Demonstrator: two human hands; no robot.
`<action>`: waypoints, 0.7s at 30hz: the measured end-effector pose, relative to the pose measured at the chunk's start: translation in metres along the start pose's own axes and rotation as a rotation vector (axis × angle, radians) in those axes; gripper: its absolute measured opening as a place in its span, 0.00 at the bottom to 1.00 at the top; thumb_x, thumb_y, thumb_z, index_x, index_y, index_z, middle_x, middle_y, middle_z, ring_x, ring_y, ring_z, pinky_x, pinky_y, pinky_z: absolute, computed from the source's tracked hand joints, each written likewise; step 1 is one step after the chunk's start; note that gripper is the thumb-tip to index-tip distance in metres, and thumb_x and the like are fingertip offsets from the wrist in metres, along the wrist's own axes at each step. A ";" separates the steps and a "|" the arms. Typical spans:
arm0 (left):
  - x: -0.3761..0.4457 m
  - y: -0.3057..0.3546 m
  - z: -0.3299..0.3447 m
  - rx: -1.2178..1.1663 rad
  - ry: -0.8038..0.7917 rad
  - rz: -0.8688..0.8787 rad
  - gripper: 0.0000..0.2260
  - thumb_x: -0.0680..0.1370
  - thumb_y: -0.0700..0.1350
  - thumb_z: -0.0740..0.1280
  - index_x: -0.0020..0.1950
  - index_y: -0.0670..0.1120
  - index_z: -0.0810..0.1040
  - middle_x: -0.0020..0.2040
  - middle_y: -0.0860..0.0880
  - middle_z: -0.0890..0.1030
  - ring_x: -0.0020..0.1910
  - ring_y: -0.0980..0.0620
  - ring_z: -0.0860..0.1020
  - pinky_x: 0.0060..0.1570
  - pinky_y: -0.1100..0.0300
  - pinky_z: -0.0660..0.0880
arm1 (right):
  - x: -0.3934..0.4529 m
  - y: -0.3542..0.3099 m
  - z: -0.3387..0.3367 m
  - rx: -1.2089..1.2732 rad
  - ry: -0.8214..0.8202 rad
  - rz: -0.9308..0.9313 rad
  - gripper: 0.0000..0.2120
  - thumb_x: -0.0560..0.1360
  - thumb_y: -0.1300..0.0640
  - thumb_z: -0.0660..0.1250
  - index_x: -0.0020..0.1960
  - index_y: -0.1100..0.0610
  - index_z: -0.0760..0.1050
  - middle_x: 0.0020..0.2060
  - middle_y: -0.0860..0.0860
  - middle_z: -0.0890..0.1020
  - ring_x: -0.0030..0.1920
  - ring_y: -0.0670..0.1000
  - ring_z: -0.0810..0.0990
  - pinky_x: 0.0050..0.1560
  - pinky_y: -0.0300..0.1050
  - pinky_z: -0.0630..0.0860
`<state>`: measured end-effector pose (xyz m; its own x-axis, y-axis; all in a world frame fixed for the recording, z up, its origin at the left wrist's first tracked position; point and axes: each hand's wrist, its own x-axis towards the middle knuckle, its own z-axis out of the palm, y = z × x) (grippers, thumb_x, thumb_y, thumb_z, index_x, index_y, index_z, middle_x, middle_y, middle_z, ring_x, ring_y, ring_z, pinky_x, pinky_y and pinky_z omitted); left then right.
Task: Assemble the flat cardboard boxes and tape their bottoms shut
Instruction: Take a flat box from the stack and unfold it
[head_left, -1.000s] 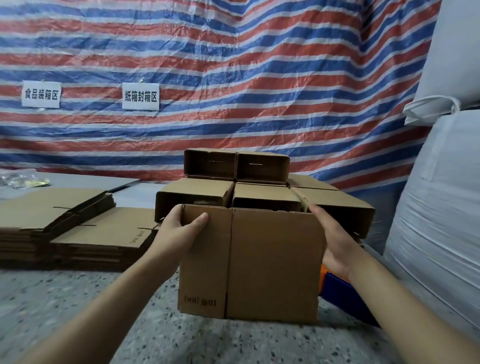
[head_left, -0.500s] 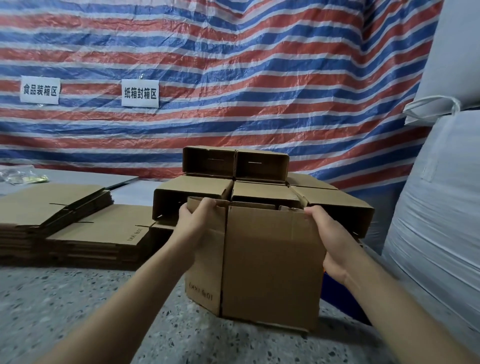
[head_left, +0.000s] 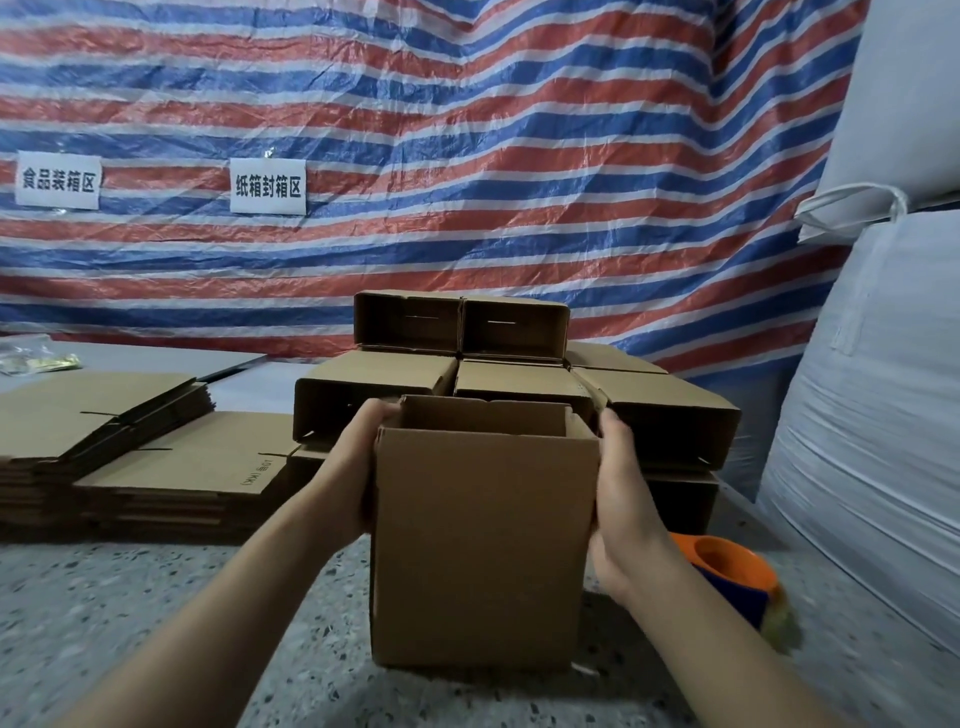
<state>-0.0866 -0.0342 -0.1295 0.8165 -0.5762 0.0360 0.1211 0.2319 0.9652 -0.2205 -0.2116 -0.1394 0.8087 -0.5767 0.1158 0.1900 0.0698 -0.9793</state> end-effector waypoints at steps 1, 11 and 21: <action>0.000 0.000 0.000 0.007 0.002 0.004 0.22 0.76 0.59 0.60 0.31 0.48 0.85 0.34 0.48 0.81 0.29 0.52 0.80 0.31 0.61 0.76 | 0.005 -0.001 -0.005 0.029 0.027 0.030 0.33 0.79 0.28 0.47 0.62 0.49 0.79 0.52 0.54 0.87 0.53 0.53 0.85 0.52 0.56 0.80; -0.008 -0.004 0.009 -0.094 0.025 0.064 0.28 0.78 0.67 0.56 0.40 0.49 0.87 0.40 0.44 0.85 0.35 0.49 0.84 0.30 0.60 0.78 | 0.033 0.017 -0.017 0.157 -0.036 0.170 0.32 0.80 0.33 0.54 0.35 0.51 0.87 0.34 0.54 0.86 0.33 0.53 0.86 0.29 0.44 0.80; -0.013 -0.017 0.015 -0.025 0.107 0.175 0.18 0.81 0.45 0.61 0.33 0.47 0.82 0.32 0.47 0.79 0.29 0.51 0.78 0.32 0.59 0.75 | 0.033 0.028 -0.013 0.261 0.031 0.214 0.28 0.77 0.31 0.60 0.48 0.56 0.82 0.38 0.56 0.84 0.39 0.58 0.82 0.50 0.54 0.77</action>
<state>-0.1079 -0.0425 -0.1427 0.8815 -0.4393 0.1731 -0.0144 0.3414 0.9398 -0.1957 -0.2395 -0.1657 0.8289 -0.5509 -0.0973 0.1567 0.3956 -0.9049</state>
